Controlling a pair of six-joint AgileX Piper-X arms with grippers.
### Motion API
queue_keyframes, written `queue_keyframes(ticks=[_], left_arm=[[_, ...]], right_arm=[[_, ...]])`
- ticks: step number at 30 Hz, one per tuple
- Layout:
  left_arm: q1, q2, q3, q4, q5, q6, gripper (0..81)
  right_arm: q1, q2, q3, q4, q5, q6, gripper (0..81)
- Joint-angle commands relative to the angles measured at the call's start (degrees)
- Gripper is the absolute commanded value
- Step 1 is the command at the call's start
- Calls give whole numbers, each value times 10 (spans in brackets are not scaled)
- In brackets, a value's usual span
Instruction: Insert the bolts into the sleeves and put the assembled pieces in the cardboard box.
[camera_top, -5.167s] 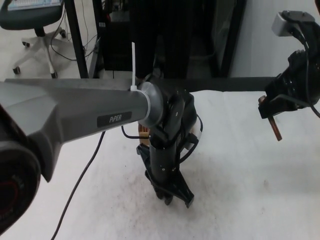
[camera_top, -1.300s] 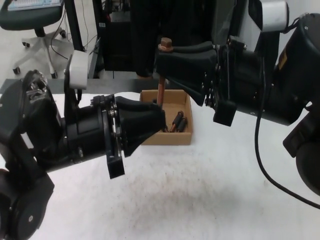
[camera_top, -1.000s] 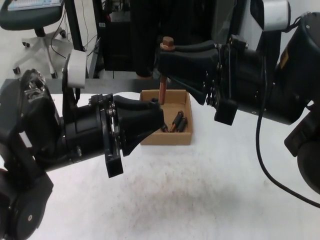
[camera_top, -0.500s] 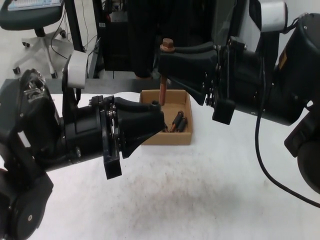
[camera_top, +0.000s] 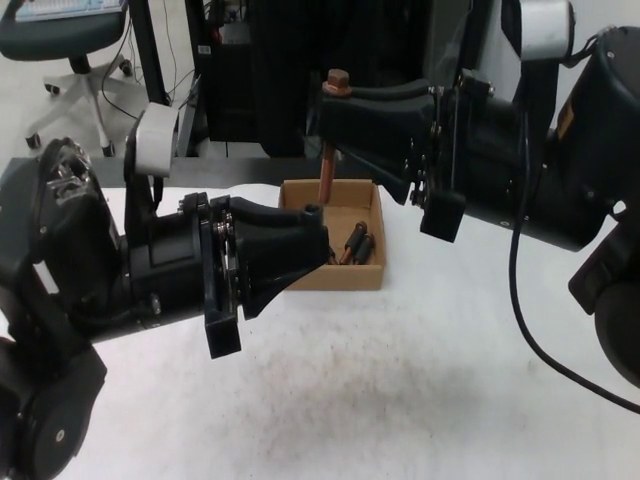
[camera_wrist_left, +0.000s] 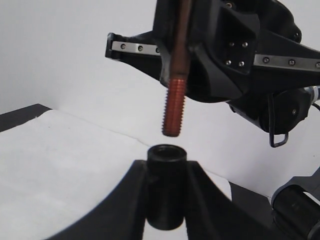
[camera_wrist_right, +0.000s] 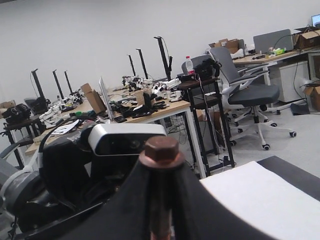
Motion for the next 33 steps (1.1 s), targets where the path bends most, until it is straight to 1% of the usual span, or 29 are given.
queue_keyframes(ticks=[1, 6, 11, 26, 33], left_arm=[[-5, -6, -1, -5, 9, -4, 3], [-21, -6, -1, -5, 9, -5, 3], [-19, -6, -1, -5, 9, -5, 3], [-19, -6, -1, -5, 9, -5, 3], [-19, -6, -3, -5, 9, -5, 3]], right_arm=[[-2, -5, -2, -4, 2, -2, 8], [-2, -5, -2, 8, 1, 4, 8], [-2, -5, -2, 39, -4, 2, 8], [-2, -7, -2, 37, -4, -8, 8], [-2, -7, -2, 37, -34, -7, 8]])
